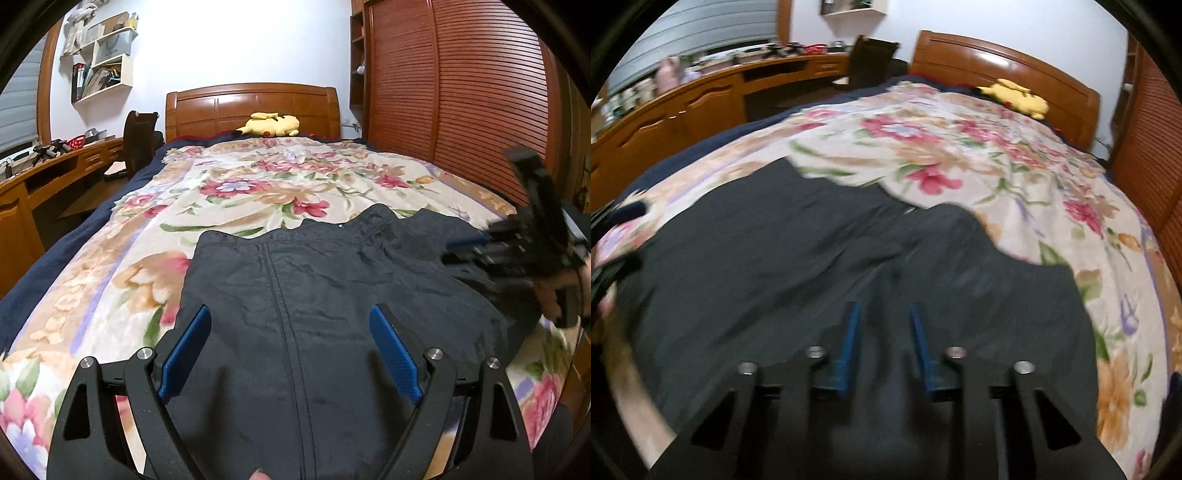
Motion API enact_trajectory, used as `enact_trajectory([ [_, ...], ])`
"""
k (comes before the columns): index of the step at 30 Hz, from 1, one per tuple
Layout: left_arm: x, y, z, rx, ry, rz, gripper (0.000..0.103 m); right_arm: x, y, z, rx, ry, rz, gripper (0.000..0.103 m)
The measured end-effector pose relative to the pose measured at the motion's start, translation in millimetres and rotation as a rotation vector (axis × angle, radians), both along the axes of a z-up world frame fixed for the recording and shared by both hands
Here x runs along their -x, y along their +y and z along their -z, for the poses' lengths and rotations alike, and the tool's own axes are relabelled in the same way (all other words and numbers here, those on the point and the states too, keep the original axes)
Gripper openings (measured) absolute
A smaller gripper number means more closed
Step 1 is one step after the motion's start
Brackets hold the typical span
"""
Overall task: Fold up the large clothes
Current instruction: 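Pull the edge flat with the right gripper and release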
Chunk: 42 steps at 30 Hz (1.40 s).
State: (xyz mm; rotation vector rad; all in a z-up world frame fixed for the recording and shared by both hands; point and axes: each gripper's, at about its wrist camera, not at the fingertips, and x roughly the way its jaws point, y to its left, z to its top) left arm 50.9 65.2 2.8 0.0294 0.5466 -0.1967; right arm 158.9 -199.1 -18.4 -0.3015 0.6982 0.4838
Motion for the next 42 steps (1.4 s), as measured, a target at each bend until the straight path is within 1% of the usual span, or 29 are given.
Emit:
enact_trajectory([
  [5, 18.9, 3.6, 1.8, 0.008, -0.013, 0.0, 0.088, 38.3, -10.1, 13.0, -0.05, -0.005, -0.02, 0.026],
  [9, 35.5, 9.4, 6.8, 0.02, -0.015, -0.029, 0.088, 51.7, -12.2, 21.4, -0.098, -0.011, -0.004, 0.026],
  [12, 40.5, 16.7, 13.5, 0.035, 0.005, -0.057, 0.088, 55.6, -10.0, 15.7, -0.117, -0.038, 0.007, 0.026],
  [15, 45.1, 22.7, 19.7, 0.039, 0.022, -0.088, 0.088, 64.5, -5.9, 8.7, -0.165, -0.057, -0.005, 0.026],
  [16, 47.2, 24.2, 21.0, 0.04, 0.024, -0.095, 0.088, 73.8, -3.1, 9.1, -0.172, -0.063, -0.01, 0.026],
  [18, 49.7, 27.4, 23.1, 0.042, 0.028, -0.109, 0.088, 81.5, 0.0, 15.0, -0.169, -0.061, -0.022, 0.026],
  [22, 51.5, 34.0, 28.9, 0.042, 0.045, -0.142, 0.088, 68.1, 11.0, 45.7, -0.113, -0.002, -0.023, 0.026],
  [25, 50.7, 40.5, 32.4, 0.043, 0.06, -0.163, 0.088, 53.9, 3.5, 58.6, -0.172, 0.015, 0.014, 0.027],
  [29, 47.3, 46.3, 40.3, 0.033, 0.088, -0.197, 0.088, 54.1, 9.2, 66.3, -0.147, -0.022, 0.017, 0.03],
  [33, 43.6, 55.5, 47.9, 0.029, 0.127, -0.233, 0.088, 68.0, 11.7, 64.2, -0.123, -0.052, 0.022, 0.031],
  [36, 42.8, 60.2, 51.7, 0.037, 0.149, -0.253, 0.088, 70.2, 11.5, 61.5, -0.13, -0.049, 0.038, 0.035],
  [38, 42.4, 62.7, 54.0, 0.033, 0.161, -0.265, 0.088, 75.0, 12.7, 57.1, -0.109, -0.058, 0.061, 0.041],
  [39, 42.2, 64.2, 54.8, 0.033, 0.166, -0.27, 0.088, 75.0, 14.0, 55.1, -0.094, -0.067, 0.071, 0.046],
  [42, 45.1, 68.7, 55.7, 0.054, 0.171, -0.265, 0.087, 79.2, 12.2, 53.1, -0.082, -0.08, 0.087, 0.056],
])
